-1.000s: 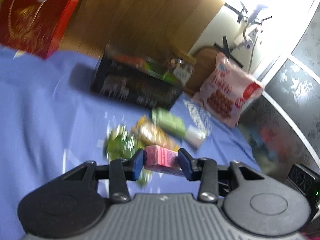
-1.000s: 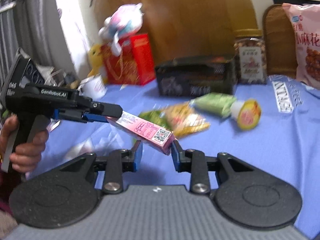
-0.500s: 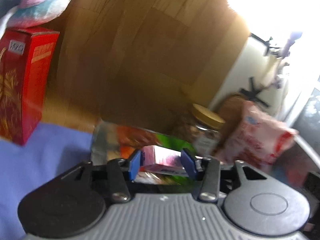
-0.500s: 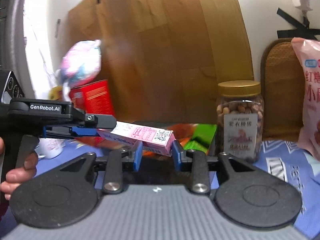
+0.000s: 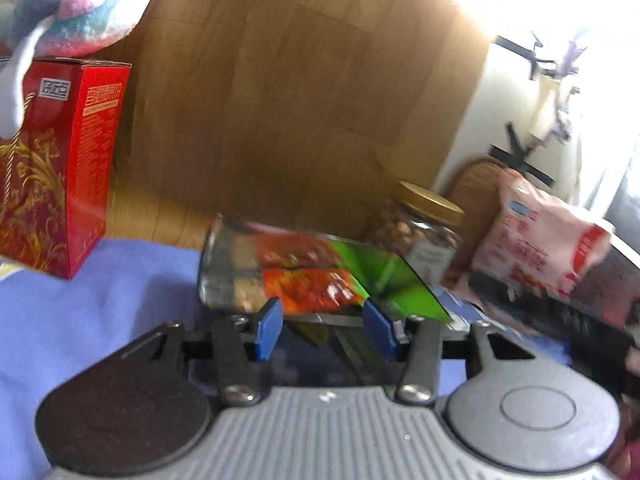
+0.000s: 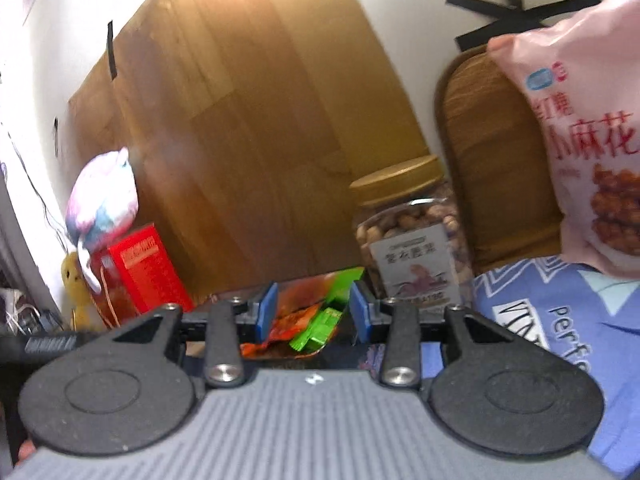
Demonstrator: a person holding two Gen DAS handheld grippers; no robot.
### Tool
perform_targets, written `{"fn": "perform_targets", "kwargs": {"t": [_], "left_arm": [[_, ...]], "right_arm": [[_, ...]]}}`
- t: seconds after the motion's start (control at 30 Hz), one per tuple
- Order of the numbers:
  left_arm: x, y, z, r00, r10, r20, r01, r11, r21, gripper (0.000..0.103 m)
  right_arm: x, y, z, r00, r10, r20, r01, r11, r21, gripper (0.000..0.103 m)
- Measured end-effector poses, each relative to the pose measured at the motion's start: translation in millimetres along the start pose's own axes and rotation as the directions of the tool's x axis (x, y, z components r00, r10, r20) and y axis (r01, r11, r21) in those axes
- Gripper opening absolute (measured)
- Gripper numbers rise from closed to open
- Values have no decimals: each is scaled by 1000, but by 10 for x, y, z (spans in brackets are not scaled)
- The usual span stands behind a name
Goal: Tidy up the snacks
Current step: 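Carry the pink packet with the right gripper and release it into the tin, then grasp the yellow jelly cup with the right gripper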
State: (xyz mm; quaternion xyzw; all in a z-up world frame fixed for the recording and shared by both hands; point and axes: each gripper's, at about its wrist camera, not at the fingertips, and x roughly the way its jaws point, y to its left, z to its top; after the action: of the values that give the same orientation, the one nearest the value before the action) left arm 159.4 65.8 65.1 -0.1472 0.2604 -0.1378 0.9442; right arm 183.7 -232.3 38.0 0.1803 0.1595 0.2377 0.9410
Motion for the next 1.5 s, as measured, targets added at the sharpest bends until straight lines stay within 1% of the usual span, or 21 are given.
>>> {"fn": "perform_targets", "kwargs": {"t": [0.13,0.23,0.33,0.37,0.4,0.47,0.5,0.57,0.6,0.67,0.73,0.8,0.9,0.93,1.03,1.13,1.17,1.23,1.3,1.37,1.5], "left_arm": [[-227,-162,-300,997,-55,-57,56,998,12,46],[-308,-289,-568,989,-89,-115,93,995,25,46],[-347,-369,-816,979,-107,-172,112,993,20,46],[-345,-374,-894,975,-109,-192,113,993,12,46],[-343,-371,-971,971,-109,-215,111,994,-3,46],[-369,-332,-1092,963,-115,-245,109,993,-40,45],[-417,-311,-1132,964,-122,-235,112,992,-54,45],[-495,-289,-1150,966,-115,-230,104,993,-61,46],[-541,-261,-1160,967,-113,-228,99,993,-69,46],[-625,-178,-1189,967,-117,-229,96,990,-100,46],[-708,-105,-1201,966,-128,-226,99,986,-133,46],[-793,-46,-1218,964,-142,-223,108,981,-159,46],[-909,16,-1264,957,-180,-227,137,972,-192,46],[-945,31,-1285,955,-190,-228,145,969,-198,46],[-1042,66,-1371,949,-210,-234,158,962,-221,46],[-1127,125,-1472,944,-226,-241,162,952,-260,46],[-1153,146,-1495,942,-234,-239,166,948,-272,46],[-1208,179,-1527,942,-243,-233,171,941,-290,46],[-1250,203,-1547,942,-247,-228,173,938,-301,47],[-1270,218,-1565,940,-254,-226,177,933,-312,47],[-1296,235,-1583,938,-266,-223,184,925,-332,48]], "right_arm": [[-275,-85,-9,1000,-18,10,17,999,40,43],[-467,-217,-144,999,-39,-32,42,995,91,43],[-578,-297,-311,992,-57,-110,68,992,107,44],[-578,-300,-359,988,-60,-145,75,992,102,48],[-558,-295,-412,980,-63,-187,81,992,93,51],[-517,-275,-545,960,-74,-271,96,993,68,50],[-495,-253,-609,948,-77,-309,99,994,54,48],[-555,-115,-706,946,-90,-312,89,996,-15,48],[-618,-50,-735,945,-84,-317,76,996,-39,48],[-715,76,-818,941,-37,-336,20,998,-54,48],[-831,253,-922,939,-6,-344,-31,994,-103,48],[-940,443,-1005,931,44,-363,-108,982,-157,48],[-1047,726,-1167,876,183,-445,-291,939,-185,48],[-1068,831,-1236,861,207,-465,-331,921,-204,48],[-1132,1141,-1411,841,234,-488,-406,868,-284,50],[-1125,1303,-1467,820,268,-506,-449,850,-276,50],[-1110,1323,-1472,818,272,-507,-452,849,-273,50],[-1111,1353,-1478,825,263,-501,-442,852,-280,51],[-1108,1327,-1461,832,255,-492,-423,866,-265,59],[-1117,1312,-1465,842,246,-480,-402,879,-256,64],[-1261,1277,-1500,856,230,-462,-376,892,-252,64]]}}
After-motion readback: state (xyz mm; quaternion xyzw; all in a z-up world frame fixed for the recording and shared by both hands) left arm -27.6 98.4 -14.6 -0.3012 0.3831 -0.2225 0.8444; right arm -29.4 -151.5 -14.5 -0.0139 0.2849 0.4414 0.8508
